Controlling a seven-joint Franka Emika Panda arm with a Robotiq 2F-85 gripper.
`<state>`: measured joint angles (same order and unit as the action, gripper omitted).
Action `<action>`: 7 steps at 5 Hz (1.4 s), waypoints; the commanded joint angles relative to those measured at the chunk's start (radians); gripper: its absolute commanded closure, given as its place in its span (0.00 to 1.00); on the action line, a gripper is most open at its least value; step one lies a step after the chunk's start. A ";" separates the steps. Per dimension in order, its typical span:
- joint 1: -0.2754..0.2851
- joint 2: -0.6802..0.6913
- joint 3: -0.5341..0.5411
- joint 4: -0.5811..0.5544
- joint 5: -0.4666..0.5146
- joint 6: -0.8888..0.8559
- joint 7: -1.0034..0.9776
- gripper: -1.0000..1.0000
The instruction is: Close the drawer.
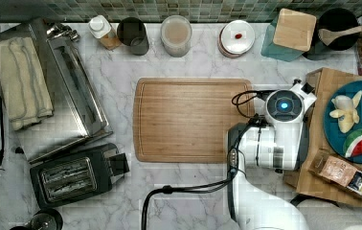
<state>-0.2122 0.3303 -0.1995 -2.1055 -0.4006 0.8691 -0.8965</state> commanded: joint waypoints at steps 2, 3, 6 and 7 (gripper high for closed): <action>-0.143 0.016 -0.121 0.197 0.070 -0.171 -0.108 1.00; -0.138 0.017 -0.126 0.197 0.072 -0.171 -0.109 1.00; -0.133 0.017 -0.131 0.197 0.074 -0.170 -0.110 1.00; -0.132 0.017 -0.133 0.197 0.075 -0.170 -0.111 1.00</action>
